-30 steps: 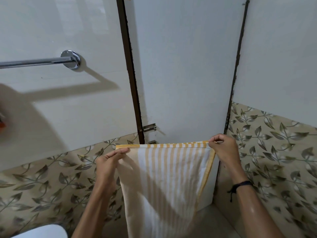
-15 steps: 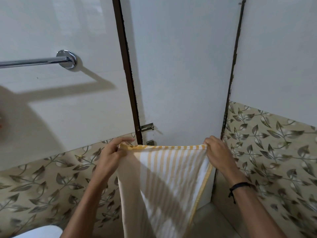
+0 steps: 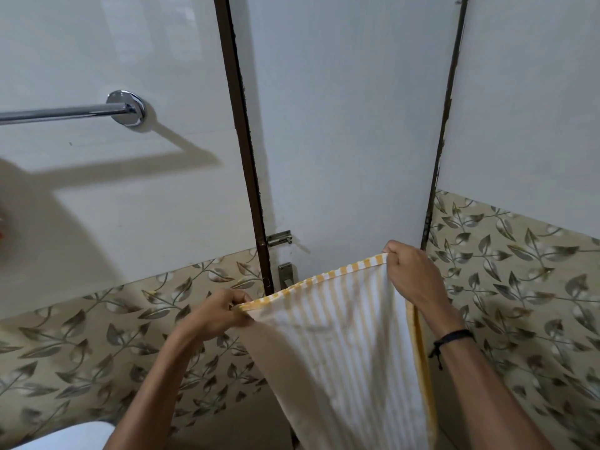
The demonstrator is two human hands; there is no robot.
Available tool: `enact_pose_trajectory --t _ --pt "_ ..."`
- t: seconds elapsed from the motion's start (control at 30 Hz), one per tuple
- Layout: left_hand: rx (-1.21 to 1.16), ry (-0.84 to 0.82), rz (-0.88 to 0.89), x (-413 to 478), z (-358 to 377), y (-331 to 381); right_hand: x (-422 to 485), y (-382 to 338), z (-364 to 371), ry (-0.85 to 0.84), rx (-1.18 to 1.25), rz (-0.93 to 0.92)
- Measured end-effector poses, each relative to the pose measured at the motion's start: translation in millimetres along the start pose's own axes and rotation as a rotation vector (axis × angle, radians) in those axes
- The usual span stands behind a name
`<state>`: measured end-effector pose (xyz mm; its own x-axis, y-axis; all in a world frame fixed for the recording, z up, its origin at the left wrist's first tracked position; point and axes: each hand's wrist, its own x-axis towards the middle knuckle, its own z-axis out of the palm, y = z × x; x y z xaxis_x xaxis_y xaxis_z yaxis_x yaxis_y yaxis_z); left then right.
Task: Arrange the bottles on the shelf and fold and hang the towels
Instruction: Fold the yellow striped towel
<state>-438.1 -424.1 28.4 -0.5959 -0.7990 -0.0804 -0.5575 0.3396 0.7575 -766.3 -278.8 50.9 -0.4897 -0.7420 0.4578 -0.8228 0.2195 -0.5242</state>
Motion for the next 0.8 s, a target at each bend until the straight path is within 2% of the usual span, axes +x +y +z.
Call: enact_pose_trajectory --t 0.1,0.23,0.3,0.43,0.53,0.73,0.8 --pt "0.101 -0.081 0.014 1.5 6.5 -1.7 1.0 -6.6 -0.9 -0.001 0.013 0.001" --pt "0.237 -0.013 0.055 6.8 20.1 -4.8 2.3 -10.2 -6.2 0.021 0.033 -0.004" --pt "0.186 0.027 0.039 5.6 22.5 -7.9 2.4 -8.9 -10.9 -0.001 0.070 -0.012" --pt "0.015 0.199 0.025 5.6 21.0 -7.3 5.3 -2.2 -18.4 -0.172 0.022 -0.087" --pt "-0.085 0.300 0.052 7.7 18.5 -2.3 9.5 3.3 -15.0 -0.188 -0.006 -0.087" --pt "-0.143 0.243 0.051 2.2 5.2 10.8 2.8 8.7 1.4 -0.183 -0.129 0.013" --pt "-0.192 0.210 0.039 -2.9 -2.3 9.1 0.3 10.8 0.8 -0.245 -0.145 0.075"
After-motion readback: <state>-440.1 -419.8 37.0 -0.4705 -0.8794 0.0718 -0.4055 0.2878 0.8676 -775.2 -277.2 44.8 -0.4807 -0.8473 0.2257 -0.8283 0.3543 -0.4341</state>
